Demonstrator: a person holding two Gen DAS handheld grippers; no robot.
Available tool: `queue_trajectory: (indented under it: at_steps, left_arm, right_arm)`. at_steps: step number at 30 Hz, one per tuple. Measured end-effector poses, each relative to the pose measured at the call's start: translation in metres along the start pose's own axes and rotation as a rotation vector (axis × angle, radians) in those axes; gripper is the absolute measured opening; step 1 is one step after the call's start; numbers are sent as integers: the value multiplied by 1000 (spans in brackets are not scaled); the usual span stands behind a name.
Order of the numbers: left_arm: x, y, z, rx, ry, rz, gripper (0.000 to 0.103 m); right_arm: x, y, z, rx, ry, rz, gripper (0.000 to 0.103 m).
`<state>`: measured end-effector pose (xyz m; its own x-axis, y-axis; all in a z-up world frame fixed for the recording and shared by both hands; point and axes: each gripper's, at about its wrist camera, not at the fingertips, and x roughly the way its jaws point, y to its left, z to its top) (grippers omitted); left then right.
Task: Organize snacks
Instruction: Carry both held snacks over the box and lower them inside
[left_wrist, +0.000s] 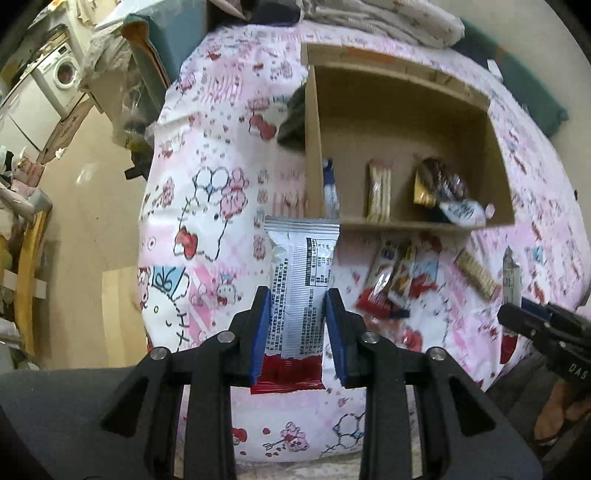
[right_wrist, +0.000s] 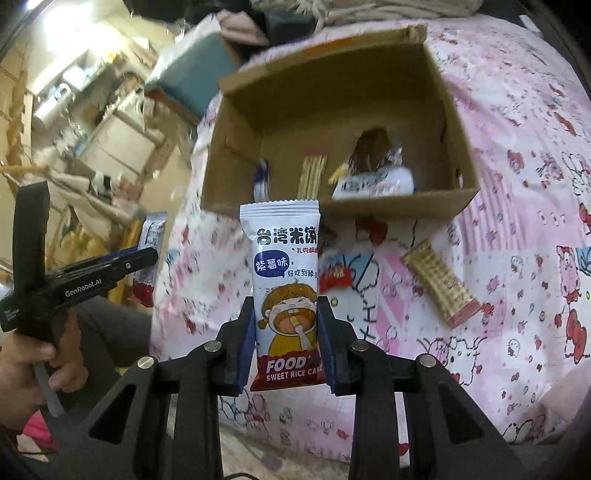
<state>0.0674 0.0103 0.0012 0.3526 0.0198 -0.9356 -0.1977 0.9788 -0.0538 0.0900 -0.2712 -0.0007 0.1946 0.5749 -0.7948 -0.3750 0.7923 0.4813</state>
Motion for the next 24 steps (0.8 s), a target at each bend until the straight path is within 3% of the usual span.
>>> queue_trajectory:
  at_steps: [10,24]
  left_arm:
    - [9,-32,33,78,-22,-73,26]
    - [4,-56,87,116,-104,-144,26]
  right_arm:
    - [-23,-17,10,111,-146,49,32]
    - [-17,-37,59,186,-158,62,32]
